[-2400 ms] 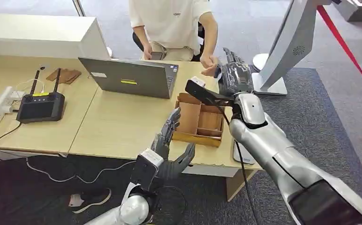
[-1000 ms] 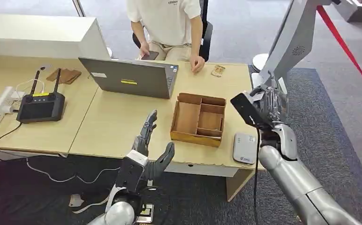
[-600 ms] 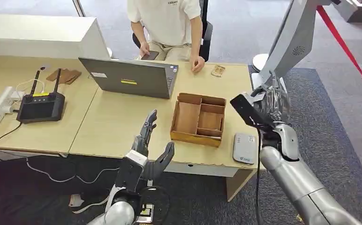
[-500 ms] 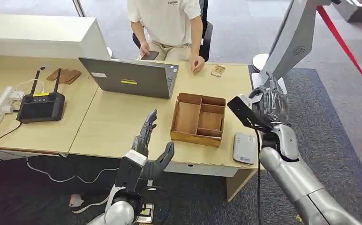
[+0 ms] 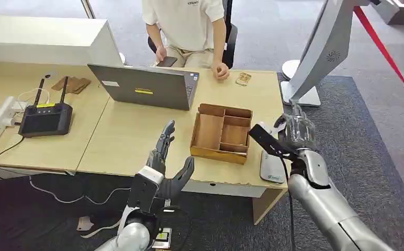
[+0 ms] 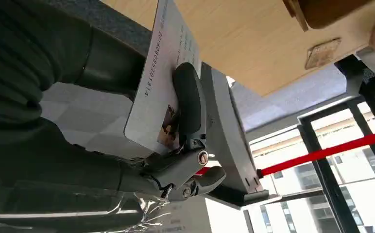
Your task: Pass the card to the sensor for recognition and then transmit it.
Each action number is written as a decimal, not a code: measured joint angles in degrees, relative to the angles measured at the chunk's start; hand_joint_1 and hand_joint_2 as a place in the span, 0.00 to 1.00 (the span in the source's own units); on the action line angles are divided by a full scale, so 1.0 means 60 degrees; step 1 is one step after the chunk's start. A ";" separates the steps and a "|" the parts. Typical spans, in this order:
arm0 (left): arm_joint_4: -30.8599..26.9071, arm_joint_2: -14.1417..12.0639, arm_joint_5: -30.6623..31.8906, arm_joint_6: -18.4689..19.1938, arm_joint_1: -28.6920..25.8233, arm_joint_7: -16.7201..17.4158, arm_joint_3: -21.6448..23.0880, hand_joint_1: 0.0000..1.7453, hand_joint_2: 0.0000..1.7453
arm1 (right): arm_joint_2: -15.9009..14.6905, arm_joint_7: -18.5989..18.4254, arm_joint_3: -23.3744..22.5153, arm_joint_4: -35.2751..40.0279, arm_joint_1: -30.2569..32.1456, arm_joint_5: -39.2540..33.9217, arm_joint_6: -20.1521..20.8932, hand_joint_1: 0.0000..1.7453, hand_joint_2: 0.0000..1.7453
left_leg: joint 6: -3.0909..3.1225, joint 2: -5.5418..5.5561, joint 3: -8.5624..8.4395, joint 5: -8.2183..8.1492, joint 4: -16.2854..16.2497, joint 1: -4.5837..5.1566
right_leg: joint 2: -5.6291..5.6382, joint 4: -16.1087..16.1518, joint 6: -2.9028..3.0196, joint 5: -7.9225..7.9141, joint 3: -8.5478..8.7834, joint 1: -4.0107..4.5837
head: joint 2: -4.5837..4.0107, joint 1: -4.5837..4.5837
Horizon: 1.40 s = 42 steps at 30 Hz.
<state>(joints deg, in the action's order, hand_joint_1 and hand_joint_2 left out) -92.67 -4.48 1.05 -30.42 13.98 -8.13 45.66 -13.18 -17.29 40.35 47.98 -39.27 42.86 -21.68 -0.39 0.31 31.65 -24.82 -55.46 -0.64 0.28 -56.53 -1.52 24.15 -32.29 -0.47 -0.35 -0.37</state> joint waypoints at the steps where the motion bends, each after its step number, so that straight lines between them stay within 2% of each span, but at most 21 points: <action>1: 0.0000 0.0000 0.0000 0.0000 0.0000 0.0000 -0.0004 0.00 1.00 | 0.0018 0.0022 0.0011 -0.0127 0.0010 0.0000 0.0007 1.00 1.00 | 0.0000 0.0000 -0.0001 0.0000 0.0000 0.0000 | 0.0000 0.0000 0.0000 0.0000 0.0000 0.0000 | 0.0000 0.0004; 18: 0.0000 0.0000 0.0058 0.0000 -0.0055 0.0091 -0.0146 0.00 1.00 | 0.0058 0.0160 0.0095 -0.1243 0.0701 -0.0149 0.0025 1.00 1.00 | 0.0000 0.0000 -0.0001 0.0000 0.0000 0.0000 | 0.0000 0.0001 0.0000 0.0000 0.0000 0.0000 | 0.0000 0.0000; 34: 0.0000 -0.0011 0.0066 0.0000 -0.0054 0.0182 -0.0149 0.00 1.00 | -0.0040 0.0138 0.0084 -0.1334 0.1066 -0.0244 0.0073 1.00 1.00 | 0.0000 -0.0003 -0.0007 0.0000 0.0000 0.0000 | 0.0001 0.0002 0.0000 0.0000 0.0003 0.0000 | 0.0000 0.0000; 42: 0.0000 -0.0022 0.0058 0.0000 -0.0051 0.0208 -0.0146 0.00 1.00 | -0.0047 0.0135 0.0084 -0.1334 0.1110 -0.0251 0.0302 1.00 1.00 | 0.0000 -0.0003 -0.0018 0.0000 0.0000 0.0000 | 0.0001 0.0003 0.0000 0.0000 0.0013 0.0000 | 0.0000 0.0004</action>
<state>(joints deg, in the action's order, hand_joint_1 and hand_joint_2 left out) -92.67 -4.61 1.40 -30.42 13.67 -6.88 44.78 -13.46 -16.48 40.85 39.98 -32.61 41.35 -19.87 -0.39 0.29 31.54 -24.82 -55.46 -0.64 0.29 -56.51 -1.52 24.15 -32.21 -0.47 -0.35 -0.35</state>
